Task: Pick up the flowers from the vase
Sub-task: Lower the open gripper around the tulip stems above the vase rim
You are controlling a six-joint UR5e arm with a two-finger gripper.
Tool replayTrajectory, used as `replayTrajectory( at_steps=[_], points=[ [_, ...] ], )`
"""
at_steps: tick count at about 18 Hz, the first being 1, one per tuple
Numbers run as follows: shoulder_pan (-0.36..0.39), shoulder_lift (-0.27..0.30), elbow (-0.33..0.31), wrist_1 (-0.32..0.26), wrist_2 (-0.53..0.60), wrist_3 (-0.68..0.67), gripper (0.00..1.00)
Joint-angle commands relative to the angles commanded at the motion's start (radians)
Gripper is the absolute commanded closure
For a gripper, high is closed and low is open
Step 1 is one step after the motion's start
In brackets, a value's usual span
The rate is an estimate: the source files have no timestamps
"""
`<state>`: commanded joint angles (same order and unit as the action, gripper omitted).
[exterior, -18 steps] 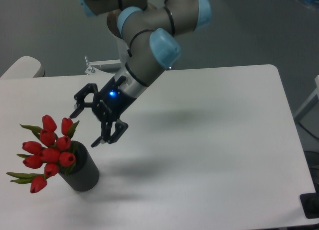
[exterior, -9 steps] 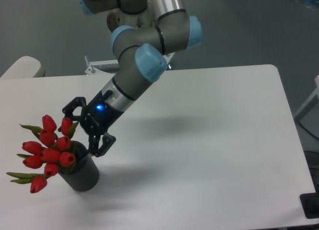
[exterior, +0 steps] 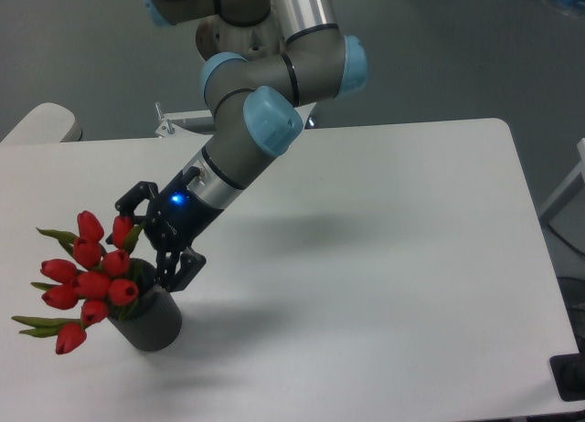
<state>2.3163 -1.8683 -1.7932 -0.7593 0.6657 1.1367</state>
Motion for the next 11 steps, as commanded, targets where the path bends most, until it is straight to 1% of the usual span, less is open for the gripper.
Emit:
replayTrajectory(
  at_steps=[11],
  points=[
    [-0.017,-0.029,0.003,0.0,-0.031,-0.011,0.0]
  ],
)
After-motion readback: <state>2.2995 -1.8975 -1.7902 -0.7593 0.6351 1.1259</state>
